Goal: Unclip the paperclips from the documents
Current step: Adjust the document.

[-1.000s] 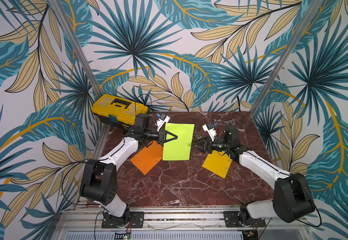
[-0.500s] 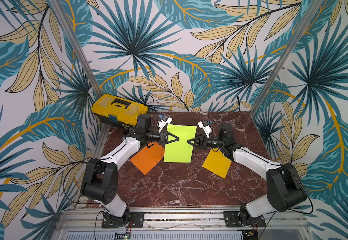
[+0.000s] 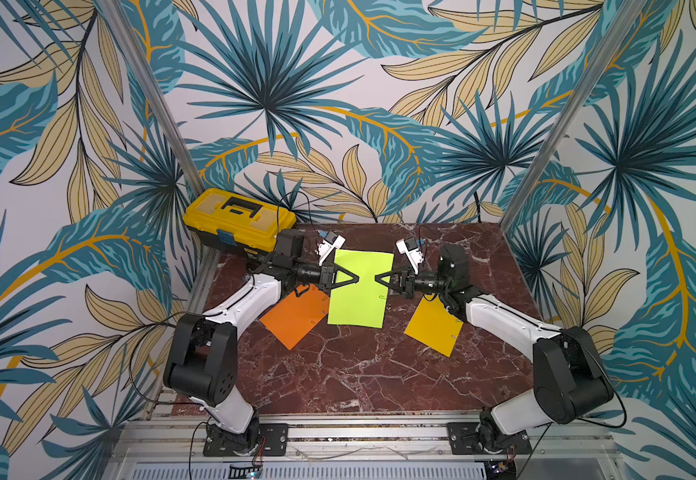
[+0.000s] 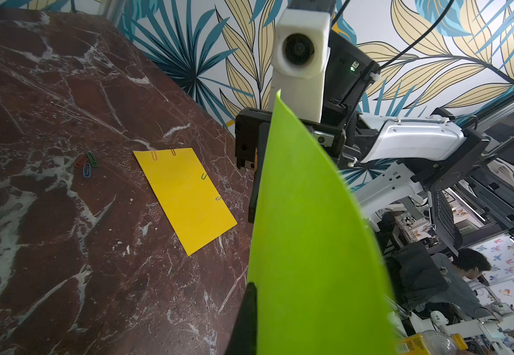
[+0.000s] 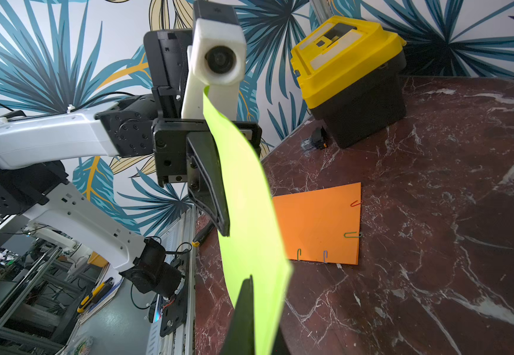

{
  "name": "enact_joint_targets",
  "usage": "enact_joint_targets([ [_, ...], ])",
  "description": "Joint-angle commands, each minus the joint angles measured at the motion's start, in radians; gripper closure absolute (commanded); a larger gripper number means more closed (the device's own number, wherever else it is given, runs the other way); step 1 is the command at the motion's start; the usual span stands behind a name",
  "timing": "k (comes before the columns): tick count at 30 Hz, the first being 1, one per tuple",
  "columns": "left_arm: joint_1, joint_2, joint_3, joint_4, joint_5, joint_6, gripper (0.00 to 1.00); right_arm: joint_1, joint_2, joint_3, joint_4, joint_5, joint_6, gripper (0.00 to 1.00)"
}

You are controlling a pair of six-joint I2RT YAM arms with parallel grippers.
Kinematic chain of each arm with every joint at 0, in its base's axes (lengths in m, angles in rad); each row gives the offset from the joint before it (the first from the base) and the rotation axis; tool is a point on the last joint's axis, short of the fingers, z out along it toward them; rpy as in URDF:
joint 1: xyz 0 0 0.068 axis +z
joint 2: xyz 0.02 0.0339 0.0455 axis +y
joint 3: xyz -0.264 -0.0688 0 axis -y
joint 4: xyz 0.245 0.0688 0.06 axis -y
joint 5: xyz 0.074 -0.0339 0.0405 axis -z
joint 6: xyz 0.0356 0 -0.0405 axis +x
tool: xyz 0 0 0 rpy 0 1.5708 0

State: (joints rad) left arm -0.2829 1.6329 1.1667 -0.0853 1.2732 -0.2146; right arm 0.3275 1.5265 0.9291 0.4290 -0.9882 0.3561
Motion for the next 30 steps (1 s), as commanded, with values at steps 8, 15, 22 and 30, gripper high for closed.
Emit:
enact_joint_targets([
  [8,0.000,-0.010,0.002,0.017,-0.008,-0.011,0.63,-0.007,-0.058,0.014,-0.033,0.044,-0.018,1.00],
  [15,0.003,-0.013,0.004,0.017,-0.015,-0.014,0.62,-0.032,-0.078,0.044,-0.049,0.043,-0.006,1.00],
  [22,0.004,-0.010,0.007,0.016,-0.014,-0.016,0.68,-0.041,-0.082,0.053,-0.043,0.033,0.011,1.00],
  [30,0.003,-0.008,0.007,0.016,-0.017,-0.016,0.93,-0.041,-0.063,0.047,-0.022,0.017,0.036,1.00],
])
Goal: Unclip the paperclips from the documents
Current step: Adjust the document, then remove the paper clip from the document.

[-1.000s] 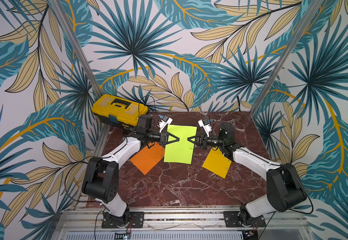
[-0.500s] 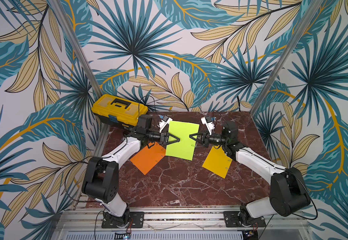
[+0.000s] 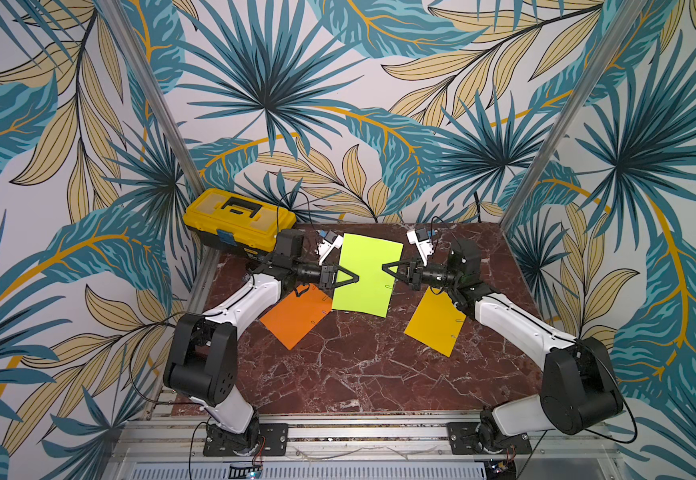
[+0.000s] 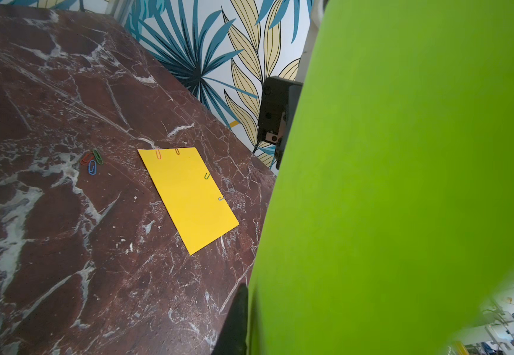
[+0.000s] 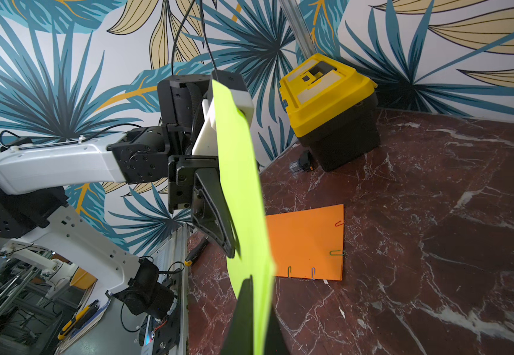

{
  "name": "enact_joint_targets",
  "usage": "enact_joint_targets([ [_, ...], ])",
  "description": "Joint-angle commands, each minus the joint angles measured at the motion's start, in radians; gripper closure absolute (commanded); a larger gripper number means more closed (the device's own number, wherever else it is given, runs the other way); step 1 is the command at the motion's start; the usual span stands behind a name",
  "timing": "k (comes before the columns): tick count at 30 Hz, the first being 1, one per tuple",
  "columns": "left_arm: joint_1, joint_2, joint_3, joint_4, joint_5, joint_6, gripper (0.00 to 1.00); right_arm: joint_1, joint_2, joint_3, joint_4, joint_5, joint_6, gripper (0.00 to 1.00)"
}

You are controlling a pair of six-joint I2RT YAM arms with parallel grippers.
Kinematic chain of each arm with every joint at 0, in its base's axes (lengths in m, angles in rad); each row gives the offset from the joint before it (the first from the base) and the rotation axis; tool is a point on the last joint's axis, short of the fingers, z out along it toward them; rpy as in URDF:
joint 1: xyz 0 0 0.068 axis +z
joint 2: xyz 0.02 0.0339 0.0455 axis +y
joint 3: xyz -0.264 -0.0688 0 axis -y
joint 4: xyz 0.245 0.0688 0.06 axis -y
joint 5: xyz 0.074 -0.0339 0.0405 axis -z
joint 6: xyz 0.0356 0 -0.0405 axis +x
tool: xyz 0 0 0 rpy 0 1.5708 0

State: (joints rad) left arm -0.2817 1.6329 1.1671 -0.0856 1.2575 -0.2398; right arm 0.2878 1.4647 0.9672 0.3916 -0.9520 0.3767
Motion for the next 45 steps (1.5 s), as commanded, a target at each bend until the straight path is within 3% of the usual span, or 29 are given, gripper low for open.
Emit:
enact_joint_targets([
  [1,0.001,-0.008,0.005,0.017,-0.001,0.010,0.95,-0.001,-0.001,0.008,0.014,-0.022,0.013,0.99],
  [3,0.001,-0.009,0.006,0.017,-0.002,0.011,1.00,-0.002,0.000,0.008,0.000,-0.024,0.007,0.93],
  [8,0.002,-0.018,0.002,0.017,-0.006,0.018,1.00,-0.001,-0.001,0.004,-0.076,-0.024,-0.039,0.70],
  [13,0.002,-0.024,-0.001,0.017,-0.004,0.024,1.00,-0.002,-0.006,-0.017,-0.106,-0.034,-0.059,0.62],
  [32,0.012,-0.028,0.002,0.017,-0.010,0.025,1.00,-0.003,0.024,-0.061,-0.137,-0.079,-0.082,0.60],
  [45,0.012,-0.031,-0.002,0.017,-0.012,0.027,1.00,-0.007,0.001,-0.064,-0.197,-0.086,-0.118,0.66],
])
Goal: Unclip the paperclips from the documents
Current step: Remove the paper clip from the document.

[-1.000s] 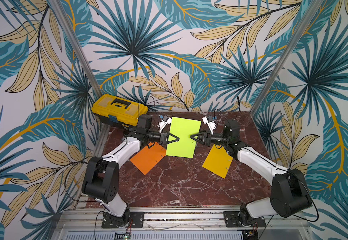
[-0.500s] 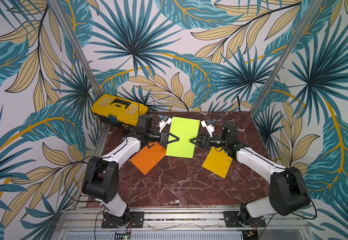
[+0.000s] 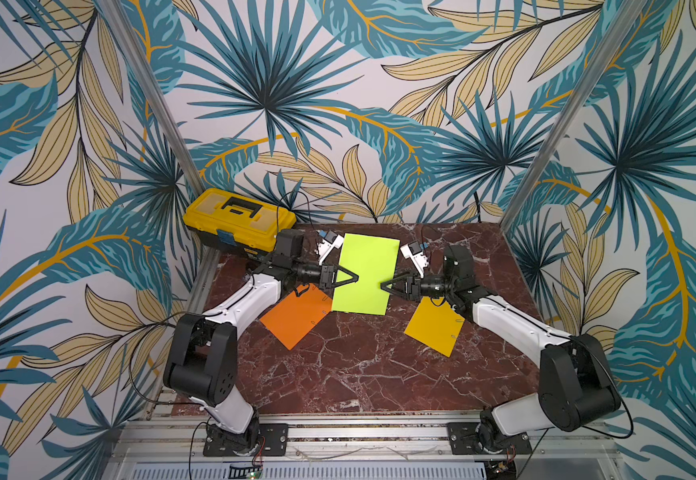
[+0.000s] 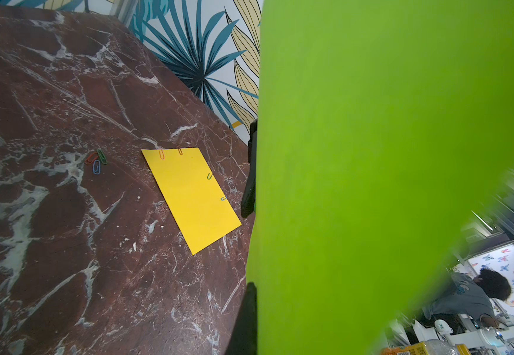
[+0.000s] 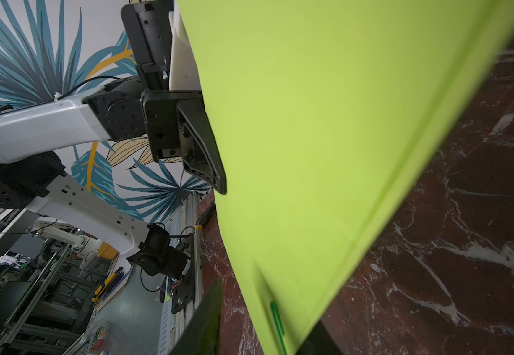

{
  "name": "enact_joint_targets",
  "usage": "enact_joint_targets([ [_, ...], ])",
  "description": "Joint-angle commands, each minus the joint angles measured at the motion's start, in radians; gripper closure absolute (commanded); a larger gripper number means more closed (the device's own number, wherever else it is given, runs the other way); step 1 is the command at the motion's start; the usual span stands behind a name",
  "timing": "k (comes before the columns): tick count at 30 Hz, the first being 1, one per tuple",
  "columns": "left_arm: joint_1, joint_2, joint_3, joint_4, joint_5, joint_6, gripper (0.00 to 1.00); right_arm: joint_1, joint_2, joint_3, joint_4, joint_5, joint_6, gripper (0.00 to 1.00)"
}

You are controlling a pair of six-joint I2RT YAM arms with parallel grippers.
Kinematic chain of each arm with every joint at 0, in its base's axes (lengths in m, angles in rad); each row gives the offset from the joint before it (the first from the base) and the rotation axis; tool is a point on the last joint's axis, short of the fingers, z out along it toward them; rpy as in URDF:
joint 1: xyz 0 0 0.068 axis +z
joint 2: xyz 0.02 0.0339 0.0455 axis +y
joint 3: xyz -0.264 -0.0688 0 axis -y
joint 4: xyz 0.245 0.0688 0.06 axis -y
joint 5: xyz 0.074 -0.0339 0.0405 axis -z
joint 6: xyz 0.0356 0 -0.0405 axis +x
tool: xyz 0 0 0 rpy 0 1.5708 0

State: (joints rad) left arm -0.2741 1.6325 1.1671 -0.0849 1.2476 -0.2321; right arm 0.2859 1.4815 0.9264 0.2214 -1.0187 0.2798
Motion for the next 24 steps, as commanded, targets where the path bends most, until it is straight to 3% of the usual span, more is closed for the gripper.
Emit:
enact_joint_targets([
  [1,0.005,-0.030,0.000,0.016,-0.002,0.019,1.00,-0.007,-0.019,-0.024,-0.026,-0.017,-0.020,0.67],
  [11,0.005,-0.028,-0.001,0.016,-0.007,0.020,1.00,-0.025,-0.031,-0.058,0.064,-0.027,0.043,0.79],
  [24,0.007,-0.023,-0.002,0.017,-0.011,0.020,1.00,-0.049,-0.034,-0.080,0.167,-0.047,0.119,0.87],
])
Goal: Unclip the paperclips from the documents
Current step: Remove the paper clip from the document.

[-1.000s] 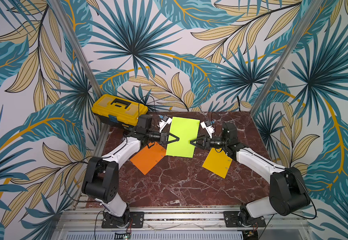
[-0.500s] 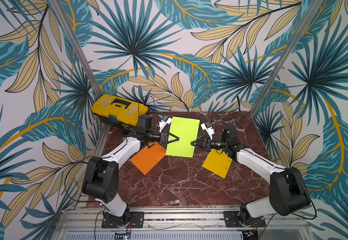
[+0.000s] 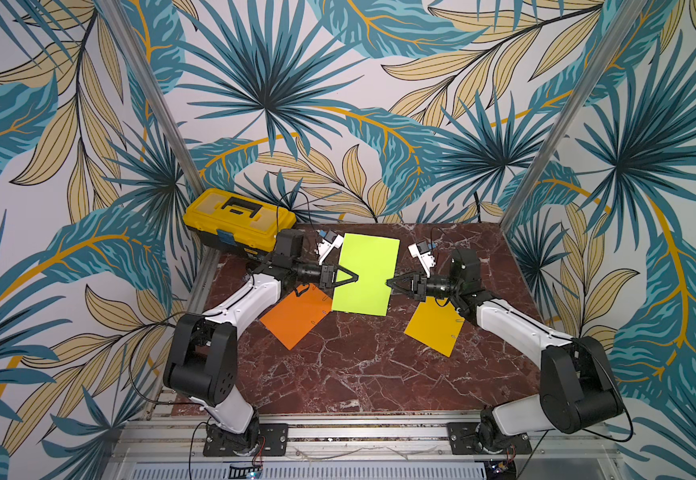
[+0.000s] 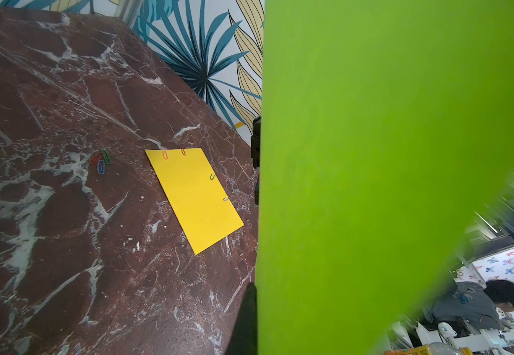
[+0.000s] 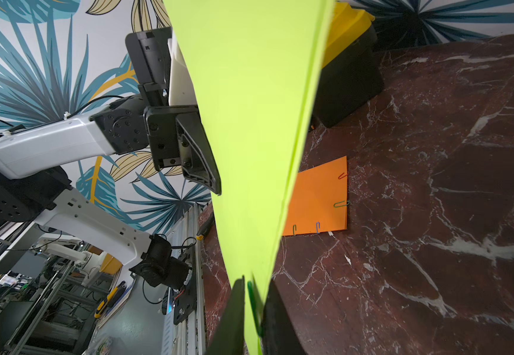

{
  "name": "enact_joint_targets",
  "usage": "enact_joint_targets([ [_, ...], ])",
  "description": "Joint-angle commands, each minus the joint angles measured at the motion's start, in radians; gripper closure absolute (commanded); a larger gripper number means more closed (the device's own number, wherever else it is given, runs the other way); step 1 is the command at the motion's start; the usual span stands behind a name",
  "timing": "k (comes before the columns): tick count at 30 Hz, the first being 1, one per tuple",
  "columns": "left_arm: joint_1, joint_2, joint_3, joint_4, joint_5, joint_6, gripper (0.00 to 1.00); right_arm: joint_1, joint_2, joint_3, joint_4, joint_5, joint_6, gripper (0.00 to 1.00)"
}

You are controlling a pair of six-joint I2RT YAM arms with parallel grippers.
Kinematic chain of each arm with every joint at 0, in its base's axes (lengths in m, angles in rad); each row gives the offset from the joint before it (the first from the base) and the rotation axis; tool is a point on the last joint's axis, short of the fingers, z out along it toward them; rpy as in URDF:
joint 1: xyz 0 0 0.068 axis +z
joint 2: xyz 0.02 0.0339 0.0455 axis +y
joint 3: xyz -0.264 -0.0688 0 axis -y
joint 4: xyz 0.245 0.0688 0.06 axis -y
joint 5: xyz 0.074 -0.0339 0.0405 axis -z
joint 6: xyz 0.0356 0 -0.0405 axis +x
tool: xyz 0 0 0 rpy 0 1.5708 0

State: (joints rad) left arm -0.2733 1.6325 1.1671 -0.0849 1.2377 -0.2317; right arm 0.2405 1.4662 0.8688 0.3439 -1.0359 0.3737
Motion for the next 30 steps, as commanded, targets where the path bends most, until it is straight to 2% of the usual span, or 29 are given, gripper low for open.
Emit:
enact_joint_targets([
  [1,0.006,-0.023,-0.002,0.016,-0.002,0.020,1.00,-0.003,-0.017,-0.022,0.046,-0.032,0.024,0.89],
  [12,0.009,-0.021,-0.003,0.016,-0.008,0.023,1.00,-0.005,-0.009,-0.030,0.049,-0.036,0.022,0.97],
  [30,0.017,-0.028,-0.006,0.016,-0.012,0.027,1.00,-0.034,-0.001,-0.027,0.012,-0.039,0.015,0.96],
])
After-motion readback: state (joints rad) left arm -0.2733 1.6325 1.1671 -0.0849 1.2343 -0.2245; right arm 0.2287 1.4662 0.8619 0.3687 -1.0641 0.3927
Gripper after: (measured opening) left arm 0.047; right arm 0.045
